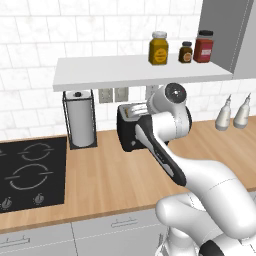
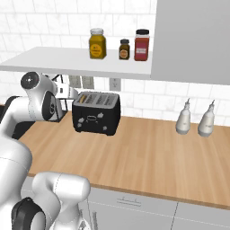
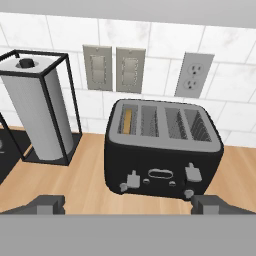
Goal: Start the toaster. Once the lever pops up, take the bread to the plate on the dining counter.
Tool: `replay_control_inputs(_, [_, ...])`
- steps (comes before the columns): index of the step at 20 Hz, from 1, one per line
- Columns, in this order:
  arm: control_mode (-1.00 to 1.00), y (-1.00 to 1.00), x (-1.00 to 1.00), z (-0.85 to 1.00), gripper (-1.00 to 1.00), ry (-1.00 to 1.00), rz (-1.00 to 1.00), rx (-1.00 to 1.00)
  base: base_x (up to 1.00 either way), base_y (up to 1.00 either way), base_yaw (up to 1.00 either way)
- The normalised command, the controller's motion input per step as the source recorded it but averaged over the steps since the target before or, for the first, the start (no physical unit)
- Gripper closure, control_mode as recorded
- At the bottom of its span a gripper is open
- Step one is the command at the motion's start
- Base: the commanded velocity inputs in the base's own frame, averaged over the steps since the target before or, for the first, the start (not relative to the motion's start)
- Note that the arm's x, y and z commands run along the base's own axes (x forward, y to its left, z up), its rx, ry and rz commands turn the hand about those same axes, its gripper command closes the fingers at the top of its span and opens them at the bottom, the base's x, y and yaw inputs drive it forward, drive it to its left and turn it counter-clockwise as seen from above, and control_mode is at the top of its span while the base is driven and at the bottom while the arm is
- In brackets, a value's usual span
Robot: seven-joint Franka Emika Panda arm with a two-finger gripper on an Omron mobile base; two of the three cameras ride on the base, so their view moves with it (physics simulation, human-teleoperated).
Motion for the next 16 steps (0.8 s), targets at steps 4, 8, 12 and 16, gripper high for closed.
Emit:
replay_control_inputs(4, [-1.00,0.00,0.00,0.00,-1.00,0.00,0.00,0.00,0.00,0.00,0.00])
replay_control_inputs(8, [-1.00,0.00,0.00,0.00,-1.00,0.00,0.00,0.00,0.00,0.00,0.00])
replay_control_inputs(12, [-1.00,0.00,0.00,0.00,-1.00,0.00,0.00,0.00,0.00,0.00,0.00])
replay_control_inputs(16, [-1.00,0.00,0.00,0.00,-1.00,0.00,0.00,0.00,0.00,0.00,0.00])
